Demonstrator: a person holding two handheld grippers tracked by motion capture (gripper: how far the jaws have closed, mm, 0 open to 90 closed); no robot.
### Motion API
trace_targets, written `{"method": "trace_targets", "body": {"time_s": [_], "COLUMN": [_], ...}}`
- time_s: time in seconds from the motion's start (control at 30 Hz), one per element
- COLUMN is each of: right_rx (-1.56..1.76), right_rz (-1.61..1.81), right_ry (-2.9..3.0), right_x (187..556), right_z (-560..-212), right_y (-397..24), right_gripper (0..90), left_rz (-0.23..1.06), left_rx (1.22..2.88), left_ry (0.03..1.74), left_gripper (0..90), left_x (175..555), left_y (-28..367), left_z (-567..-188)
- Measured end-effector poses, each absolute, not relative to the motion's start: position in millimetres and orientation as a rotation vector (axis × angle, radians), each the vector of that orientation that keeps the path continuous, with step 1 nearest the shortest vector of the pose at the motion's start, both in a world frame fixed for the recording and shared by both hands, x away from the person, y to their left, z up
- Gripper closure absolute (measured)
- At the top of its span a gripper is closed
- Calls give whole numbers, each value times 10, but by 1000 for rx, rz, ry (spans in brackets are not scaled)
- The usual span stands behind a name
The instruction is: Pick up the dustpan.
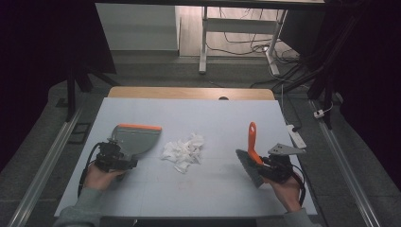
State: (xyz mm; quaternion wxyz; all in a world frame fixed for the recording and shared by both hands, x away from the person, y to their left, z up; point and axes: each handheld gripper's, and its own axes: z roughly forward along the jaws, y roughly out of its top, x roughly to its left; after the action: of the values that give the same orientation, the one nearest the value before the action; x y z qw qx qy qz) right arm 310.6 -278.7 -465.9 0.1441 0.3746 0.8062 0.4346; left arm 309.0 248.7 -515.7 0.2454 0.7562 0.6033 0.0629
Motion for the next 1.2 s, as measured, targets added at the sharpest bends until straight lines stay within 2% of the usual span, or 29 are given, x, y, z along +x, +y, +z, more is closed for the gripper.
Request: {"method": "trace_targets", "body": {"time_s": [0.07, 0.5, 0.67, 0.87, 1.2], "right_rx": [1081, 1088, 1088, 1089, 1087], "right_rz": [1252, 1244, 1240, 1238, 1235], "right_ry": [2322, 2321, 2320, 2321, 2318], "right_x": [3105, 3102, 3101, 3102, 3094], "right_z": [-4660, -4669, -4672, -4676, -4674], "right_y": [-2788, -2793, -2791, -2795, -2789], "right_gripper": [697, 697, 697, 697, 697], "left_rz": [171, 137, 126, 127, 160], "left_rx": [2063, 1972, 1939, 1912, 1903], "left_ry": [1660, 1706, 1681, 1685, 1650], "left_gripper": [212, 435, 576, 610, 618], "left_x": [3105, 3170, 3156, 3149, 3121], "left_y": [2482, 2526, 2529, 2569, 2631], "left_z": [-5177, -5248, -5239, -5243, -5237]}}
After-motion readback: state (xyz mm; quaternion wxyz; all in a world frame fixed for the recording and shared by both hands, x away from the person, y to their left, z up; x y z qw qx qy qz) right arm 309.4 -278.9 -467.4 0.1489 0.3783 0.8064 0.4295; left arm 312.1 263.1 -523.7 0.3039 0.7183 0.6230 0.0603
